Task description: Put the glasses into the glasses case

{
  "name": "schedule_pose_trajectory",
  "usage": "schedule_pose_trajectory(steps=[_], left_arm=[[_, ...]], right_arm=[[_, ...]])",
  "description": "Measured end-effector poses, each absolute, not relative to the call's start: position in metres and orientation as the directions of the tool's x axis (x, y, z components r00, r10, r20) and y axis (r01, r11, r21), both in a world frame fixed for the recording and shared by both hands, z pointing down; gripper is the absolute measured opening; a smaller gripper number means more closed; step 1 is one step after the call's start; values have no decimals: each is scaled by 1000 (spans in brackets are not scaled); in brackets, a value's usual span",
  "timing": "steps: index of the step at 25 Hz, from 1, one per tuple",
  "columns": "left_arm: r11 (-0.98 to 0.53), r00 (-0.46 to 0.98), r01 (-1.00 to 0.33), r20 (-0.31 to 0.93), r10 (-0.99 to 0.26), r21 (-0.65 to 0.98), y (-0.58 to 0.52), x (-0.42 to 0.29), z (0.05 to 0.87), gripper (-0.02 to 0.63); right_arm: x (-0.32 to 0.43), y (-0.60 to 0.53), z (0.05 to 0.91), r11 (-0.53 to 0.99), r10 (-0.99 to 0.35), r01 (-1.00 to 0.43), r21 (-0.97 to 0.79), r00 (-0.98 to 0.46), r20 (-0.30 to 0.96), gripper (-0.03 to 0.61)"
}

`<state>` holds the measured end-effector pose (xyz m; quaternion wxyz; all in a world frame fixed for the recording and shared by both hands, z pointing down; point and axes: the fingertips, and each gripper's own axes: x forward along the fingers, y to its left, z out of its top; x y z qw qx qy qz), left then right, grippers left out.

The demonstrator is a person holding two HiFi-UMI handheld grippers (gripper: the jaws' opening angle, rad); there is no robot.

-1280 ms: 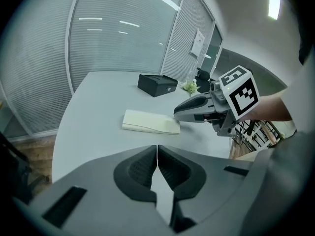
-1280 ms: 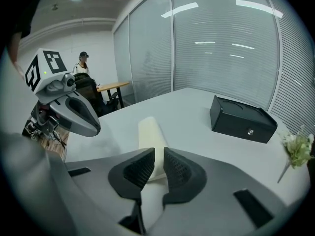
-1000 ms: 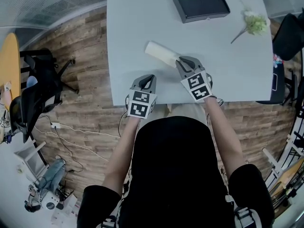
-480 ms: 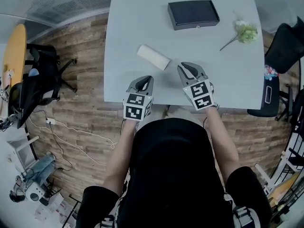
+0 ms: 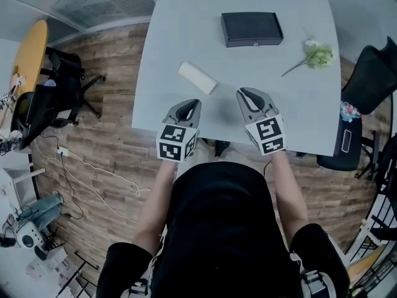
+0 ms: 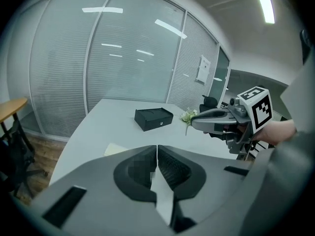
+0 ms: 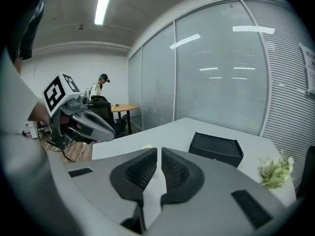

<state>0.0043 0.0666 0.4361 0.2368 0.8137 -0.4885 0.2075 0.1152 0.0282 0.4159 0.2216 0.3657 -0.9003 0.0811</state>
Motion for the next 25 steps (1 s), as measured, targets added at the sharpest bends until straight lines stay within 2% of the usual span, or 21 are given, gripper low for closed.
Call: schedule_pose_trajectory(steps=[10,15,20,25], left_arm=[[-403,432,-899,500,-750,172,76,6,396,25],[-395,428,-902,485,-763,176,80,0,388,25],[-397,434,-899,480,-762,183,87,-4,386,25],[-415,450,-891,471,-758,183,89,-5,379,25]], right_arm=[[133,35,380,688,-671,-725,-25,-650,356,17],[132,39,368,680,-694,-733,30,-630,349,16],[134,47,356,655,-701,-751,-81,-644,308,15],[139,50,344,635,-717,-765,-111,-636,285,14]])
